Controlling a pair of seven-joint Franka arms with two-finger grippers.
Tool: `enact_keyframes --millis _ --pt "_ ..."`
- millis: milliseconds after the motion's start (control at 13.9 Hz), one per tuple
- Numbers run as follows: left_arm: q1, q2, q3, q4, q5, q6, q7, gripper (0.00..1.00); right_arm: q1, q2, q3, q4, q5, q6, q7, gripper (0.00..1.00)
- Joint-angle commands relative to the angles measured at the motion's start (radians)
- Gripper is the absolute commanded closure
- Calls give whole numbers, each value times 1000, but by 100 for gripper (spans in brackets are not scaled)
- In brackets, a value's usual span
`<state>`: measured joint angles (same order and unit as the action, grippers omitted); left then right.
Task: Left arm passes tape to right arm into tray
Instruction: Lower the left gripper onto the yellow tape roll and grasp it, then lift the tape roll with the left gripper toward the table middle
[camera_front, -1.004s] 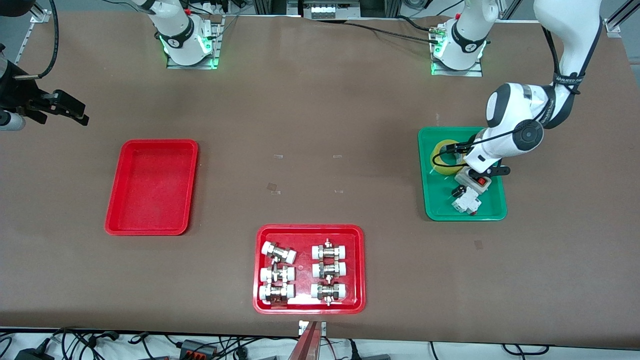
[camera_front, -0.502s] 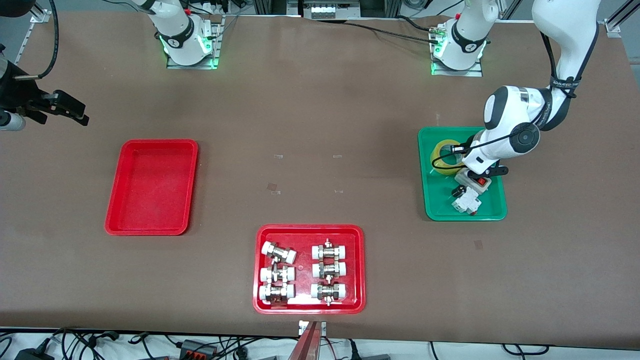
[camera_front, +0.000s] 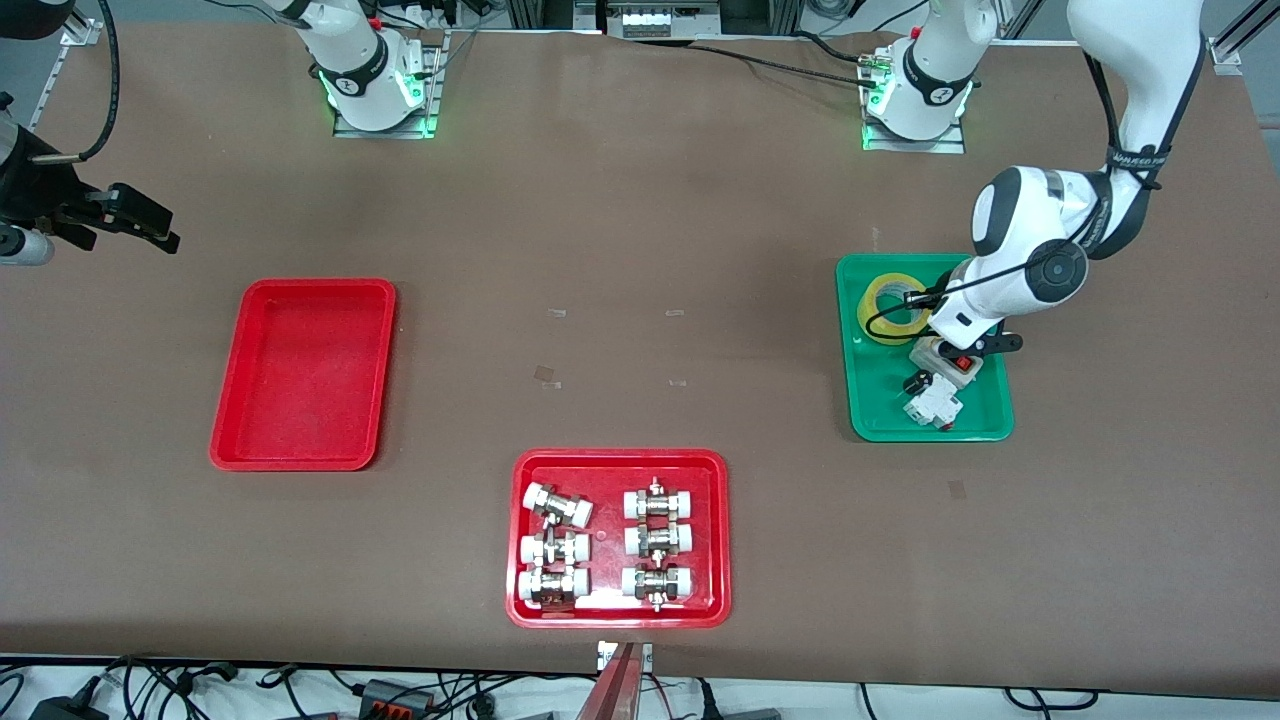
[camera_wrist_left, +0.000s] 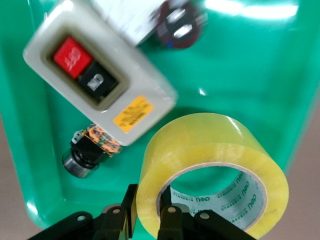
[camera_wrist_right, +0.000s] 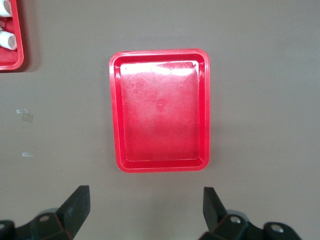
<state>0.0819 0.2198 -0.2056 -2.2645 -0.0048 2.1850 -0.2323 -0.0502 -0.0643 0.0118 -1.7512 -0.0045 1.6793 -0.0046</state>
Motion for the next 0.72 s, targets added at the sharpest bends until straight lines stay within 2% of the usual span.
enact_keyframes --millis 0,143,430,646 --pt "-10 -42 -60 171 -18 -181 -42 93 1 1 2 18 3 -19 -15 0" --pt "-21 -21 -134 264 -30 -212 -137 93 0 4 0 18 3 -47 -14 0" --pt "-27 32 -308 416 -182 -212 -358 93 0 4 2 19 7 -46 -12 0" --pt "-28 73 -414 535 -266 -205 -490 93 0 6 -1 25 76 -45 -12 0"
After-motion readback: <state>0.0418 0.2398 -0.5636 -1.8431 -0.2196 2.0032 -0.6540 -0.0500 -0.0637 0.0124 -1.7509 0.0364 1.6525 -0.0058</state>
